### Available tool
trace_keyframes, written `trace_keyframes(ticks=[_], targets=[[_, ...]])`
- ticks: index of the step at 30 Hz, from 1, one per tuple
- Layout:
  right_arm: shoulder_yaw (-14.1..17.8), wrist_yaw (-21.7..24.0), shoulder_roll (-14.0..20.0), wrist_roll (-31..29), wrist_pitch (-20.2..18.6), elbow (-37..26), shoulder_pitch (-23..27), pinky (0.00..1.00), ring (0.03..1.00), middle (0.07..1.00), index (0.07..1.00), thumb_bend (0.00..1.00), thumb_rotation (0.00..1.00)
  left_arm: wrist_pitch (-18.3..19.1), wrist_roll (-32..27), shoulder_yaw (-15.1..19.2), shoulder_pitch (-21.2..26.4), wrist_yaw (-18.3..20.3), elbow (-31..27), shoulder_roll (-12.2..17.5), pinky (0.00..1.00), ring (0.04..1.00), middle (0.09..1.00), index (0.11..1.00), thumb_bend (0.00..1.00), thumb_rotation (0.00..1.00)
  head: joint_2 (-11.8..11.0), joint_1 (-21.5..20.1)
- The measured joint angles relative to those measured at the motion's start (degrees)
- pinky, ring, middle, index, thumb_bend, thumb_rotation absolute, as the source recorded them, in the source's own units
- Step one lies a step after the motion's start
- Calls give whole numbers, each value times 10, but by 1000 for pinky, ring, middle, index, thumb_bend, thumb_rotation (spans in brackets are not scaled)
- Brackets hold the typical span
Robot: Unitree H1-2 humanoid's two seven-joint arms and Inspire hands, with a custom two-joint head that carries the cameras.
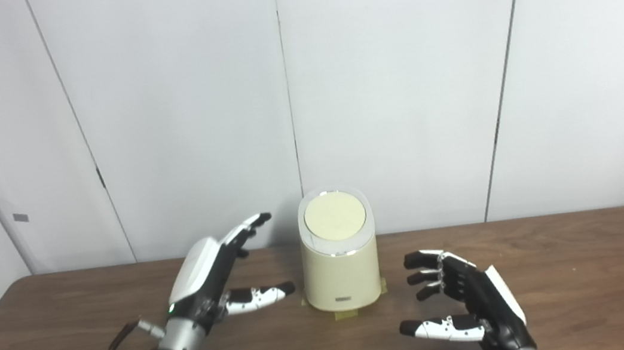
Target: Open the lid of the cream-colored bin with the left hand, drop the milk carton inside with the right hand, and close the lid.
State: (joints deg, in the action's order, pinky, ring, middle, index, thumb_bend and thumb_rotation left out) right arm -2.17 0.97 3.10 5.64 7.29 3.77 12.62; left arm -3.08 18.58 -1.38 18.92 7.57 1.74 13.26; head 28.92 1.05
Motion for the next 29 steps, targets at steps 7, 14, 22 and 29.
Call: trace_keyframes(ticks=[7, 14, 22, 29], targets=[[3, 1, 1, -12, 11, 0, 0, 489, 648, 742, 741, 719, 34, -3, -128, 31, -74, 0, -1, -42, 522, 595, 683, 784, 737, 261, 1, -6], [5, 8, 5, -24, 12, -1, 0, 482, 645, 747, 755, 732, 58, -39, -168, 35, -105, 0, 2, -44, 551, 627, 705, 763, 725, 270, 8, -11], [6, 11, 5, -25, 12, -7, -6, 492, 656, 751, 753, 746, 86, -47, -184, 29, -110, 2, 14, -45, 601, 684, 743, 780, 707, 245, 16, -11], [6, 12, 5, -28, 11, -7, -8, 512, 660, 754, 754, 747, 105, -48, -191, 23, -111, 9, 24, -46, 640, 724, 777, 796, 700, 241, 18, -12]])
